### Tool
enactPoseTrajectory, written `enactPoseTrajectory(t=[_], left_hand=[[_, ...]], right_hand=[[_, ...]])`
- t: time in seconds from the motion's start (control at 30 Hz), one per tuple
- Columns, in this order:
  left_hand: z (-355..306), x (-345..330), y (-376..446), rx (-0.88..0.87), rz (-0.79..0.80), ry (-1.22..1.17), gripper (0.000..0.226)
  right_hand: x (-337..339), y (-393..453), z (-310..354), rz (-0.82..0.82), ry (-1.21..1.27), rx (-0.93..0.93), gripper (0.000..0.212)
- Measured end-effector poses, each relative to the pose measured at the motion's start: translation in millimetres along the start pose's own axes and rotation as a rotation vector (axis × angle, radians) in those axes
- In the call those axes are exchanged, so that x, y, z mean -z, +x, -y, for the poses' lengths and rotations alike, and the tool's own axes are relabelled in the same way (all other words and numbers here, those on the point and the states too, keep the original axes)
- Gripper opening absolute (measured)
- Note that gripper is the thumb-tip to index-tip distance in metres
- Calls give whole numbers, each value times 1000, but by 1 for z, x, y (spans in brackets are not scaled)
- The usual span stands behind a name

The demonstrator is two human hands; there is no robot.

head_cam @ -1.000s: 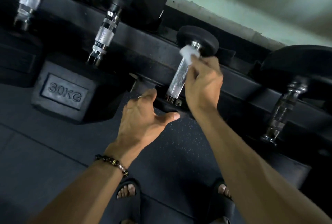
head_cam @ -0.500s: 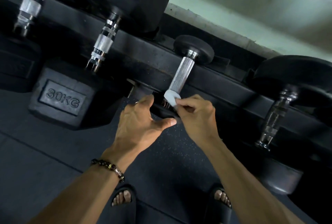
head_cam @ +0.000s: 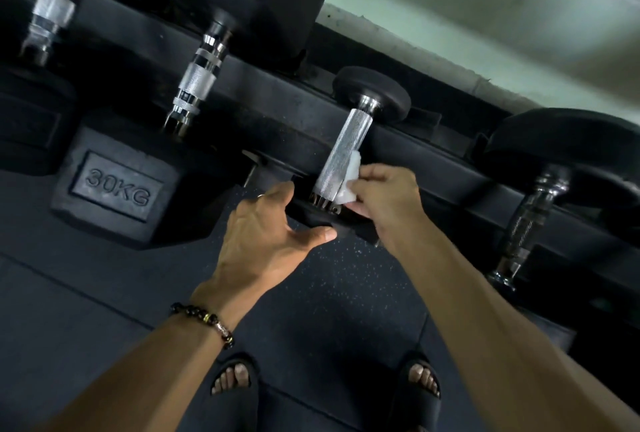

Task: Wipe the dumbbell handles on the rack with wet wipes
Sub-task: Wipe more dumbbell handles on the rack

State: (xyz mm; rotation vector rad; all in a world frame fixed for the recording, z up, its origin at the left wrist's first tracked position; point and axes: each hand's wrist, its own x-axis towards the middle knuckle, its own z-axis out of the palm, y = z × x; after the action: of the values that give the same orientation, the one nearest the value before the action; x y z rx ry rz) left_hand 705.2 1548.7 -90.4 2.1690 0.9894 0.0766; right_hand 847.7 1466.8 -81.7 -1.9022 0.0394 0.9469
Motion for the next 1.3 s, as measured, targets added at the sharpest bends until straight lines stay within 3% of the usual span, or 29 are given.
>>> enactPoseTrajectory(t=[0.17,0.23,0.4,0.47,0.57,0.63,0.77,0.8,0.93,1.0,1.17,1.3], left_hand=[[4,-2,0,-11,-9,9,55],[4,-2,0,-10,7,2,57],[2,-2,-1,-9,-2,-4,54],[4,-3,-1,-19,-12,5,54],[6,-5,0,-12,-6,0,61],[6,-5,1,-14,8,1,66],[2,-1,0,-16,-2,10,55],[1,0,-1,-24,-5,18,53],[0,1,1,-25,9,76,56],[0,1,3,-28,20,92,57],[-6,0,-1,-17,17,134,60],[-16,-7,-7,-50,-8,317,66]], right_hand=[[-3,35,39,-273,332,14,33],[-8,17,21,-247,236,-4,34],[4,-8,-5,62,-153,-45,23],[6,15,11,-22,-58,-46,26],[0,35,35,-195,275,-29,28],[-3,25,30,-215,215,-52,30],[-1,-18,4,16,-123,-103,34],[-1,-14,6,5,-138,-92,32],[-4,37,37,-358,196,-19,30],[-10,43,35,-415,230,29,33],[3,-11,-12,-55,-148,41,23],[23,-34,-13,-35,-194,164,20]])
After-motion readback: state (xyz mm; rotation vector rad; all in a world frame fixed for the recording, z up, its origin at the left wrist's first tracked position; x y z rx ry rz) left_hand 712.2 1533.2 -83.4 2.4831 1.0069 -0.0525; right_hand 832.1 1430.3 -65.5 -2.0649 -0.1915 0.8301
